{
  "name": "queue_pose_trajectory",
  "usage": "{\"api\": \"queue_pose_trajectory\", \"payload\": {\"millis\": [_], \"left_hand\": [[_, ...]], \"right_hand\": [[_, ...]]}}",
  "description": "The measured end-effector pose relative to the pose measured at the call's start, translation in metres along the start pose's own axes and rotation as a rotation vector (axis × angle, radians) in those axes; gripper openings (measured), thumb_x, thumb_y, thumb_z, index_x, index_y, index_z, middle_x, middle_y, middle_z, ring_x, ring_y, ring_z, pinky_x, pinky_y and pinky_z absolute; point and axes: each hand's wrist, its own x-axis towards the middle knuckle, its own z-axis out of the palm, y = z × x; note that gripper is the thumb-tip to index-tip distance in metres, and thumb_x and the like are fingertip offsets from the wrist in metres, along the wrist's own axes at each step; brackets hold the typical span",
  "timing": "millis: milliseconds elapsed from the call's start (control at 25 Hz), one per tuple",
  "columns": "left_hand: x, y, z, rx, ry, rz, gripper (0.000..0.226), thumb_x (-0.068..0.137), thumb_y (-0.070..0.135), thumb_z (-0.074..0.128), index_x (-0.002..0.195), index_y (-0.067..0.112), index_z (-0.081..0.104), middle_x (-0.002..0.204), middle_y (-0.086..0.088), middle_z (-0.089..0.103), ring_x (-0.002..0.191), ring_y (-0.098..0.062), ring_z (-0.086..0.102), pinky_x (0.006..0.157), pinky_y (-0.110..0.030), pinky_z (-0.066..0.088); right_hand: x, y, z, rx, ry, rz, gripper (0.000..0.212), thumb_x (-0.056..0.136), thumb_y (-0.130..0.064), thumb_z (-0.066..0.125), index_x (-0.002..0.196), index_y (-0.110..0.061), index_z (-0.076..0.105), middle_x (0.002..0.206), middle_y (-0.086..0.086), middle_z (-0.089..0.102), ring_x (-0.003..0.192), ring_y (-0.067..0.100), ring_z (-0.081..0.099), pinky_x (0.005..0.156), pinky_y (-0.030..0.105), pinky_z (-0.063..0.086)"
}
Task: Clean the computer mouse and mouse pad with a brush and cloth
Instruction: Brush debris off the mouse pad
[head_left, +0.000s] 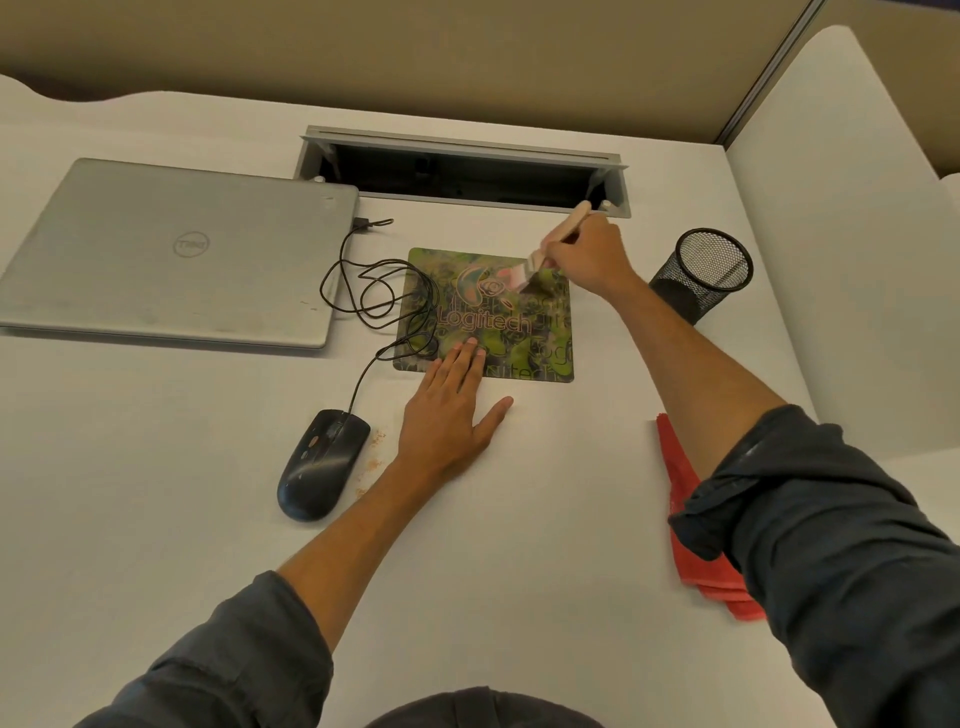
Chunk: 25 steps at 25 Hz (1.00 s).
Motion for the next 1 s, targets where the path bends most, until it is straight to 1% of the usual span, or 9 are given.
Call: {"api": "queue_pose_trajectory", "payload": {"millis": [160,240,360,520,600,800,880,960,1000], "left_hand": [[0.0,0.0,0.001,0.005,0.0,0.002,0.072,0.096,0.058,0.029,0.151,0.011,0.02,0.159,-0.005,0.016,0.147,-0.017,0.011,0.119,-0.032,0.005],[-0.001,0.0,0.001,0.003,0.005,0.001,0.072,0.096,0.058,0.029,0.151,0.011,0.021,0.159,-0.005,0.017,0.147,-0.017,0.012,0.12,-0.033,0.006],[0.0,0.0,0.001,0.005,0.008,0.004,0.072,0.096,0.057,0.029,0.151,0.011,0.022,0.159,-0.005,0.018,0.147,-0.017,0.012,0.12,-0.033,0.007],[0.0,0.001,0.001,0.004,-0.003,-0.001,0.073,0.096,0.058,0.028,0.151,0.011,0.021,0.159,-0.005,0.017,0.147,-0.017,0.012,0.12,-0.033,0.008],[0.0,0.001,0.002,0.008,-0.008,-0.003,0.073,0.096,0.059,0.027,0.151,0.012,0.019,0.16,-0.004,0.015,0.147,-0.016,0.01,0.12,-0.033,0.007],[0.0,0.0,0.001,0.006,-0.003,-0.003,0.073,0.096,0.059,0.027,0.151,0.012,0.02,0.16,-0.004,0.017,0.147,-0.016,0.011,0.12,-0.033,0.006],[0.0,0.0,0.001,0.007,-0.006,-0.004,0.073,0.096,0.059,0.027,0.151,0.012,0.02,0.159,-0.004,0.017,0.147,-0.016,0.01,0.12,-0.033,0.006],[0.0,0.0,0.001,0.011,-0.005,-0.004,0.073,0.096,0.059,0.027,0.151,0.012,0.02,0.159,-0.004,0.017,0.147,-0.016,0.01,0.12,-0.033,0.006],[0.001,0.0,0.002,0.012,-0.006,-0.003,0.073,0.096,0.059,0.026,0.151,0.012,0.02,0.159,-0.004,0.017,0.147,-0.016,0.01,0.12,-0.033,0.006]], "right_hand": [[0.006,0.018,-0.027,-0.197,0.115,0.006,0.022,0.084,-0.018,0.065,0.092,0.003,0.065,0.078,0.006,0.054,0.072,0.021,0.054,0.047,0.023,0.032],[0.007,0.011,-0.024,-0.159,0.142,-0.034,0.022,0.086,-0.02,0.063,0.091,0.002,0.065,0.077,0.007,0.055,0.07,0.02,0.053,0.05,0.024,0.033],[0.004,0.005,-0.013,-0.049,0.093,-0.049,0.024,0.09,-0.02,0.061,0.096,0.003,0.067,0.084,0.009,0.059,0.078,0.02,0.058,0.057,0.024,0.036],[-0.007,0.019,-0.02,-0.148,0.173,-0.006,0.018,0.085,-0.014,0.061,0.087,0.004,0.063,0.077,0.009,0.053,0.07,0.023,0.054,0.054,0.027,0.035],[-0.012,0.019,-0.024,-0.185,0.202,0.009,0.014,0.082,-0.014,0.063,0.083,0.0,0.059,0.075,0.007,0.051,0.062,0.017,0.047,0.048,0.025,0.031],[-0.022,0.011,-0.013,-0.037,0.096,0.03,0.022,0.085,-0.016,0.063,0.091,0.005,0.069,0.082,0.014,0.064,0.072,0.02,0.059,0.047,0.022,0.037],[-0.029,0.018,-0.018,-0.093,0.121,0.067,0.017,0.082,-0.014,0.063,0.076,0.002,0.064,0.069,0.008,0.058,0.064,0.019,0.055,0.045,0.023,0.032],[-0.034,0.021,-0.024,-0.135,0.187,0.072,0.024,0.081,-0.012,0.063,0.06,-0.009,0.05,0.057,0.0,0.047,0.053,0.014,0.047,0.044,0.023,0.027],[-0.036,0.02,-0.024,-0.133,0.203,0.06,0.026,0.081,-0.012,0.062,0.059,-0.011,0.048,0.057,-0.001,0.047,0.052,0.013,0.046,0.044,0.023,0.027]]}}
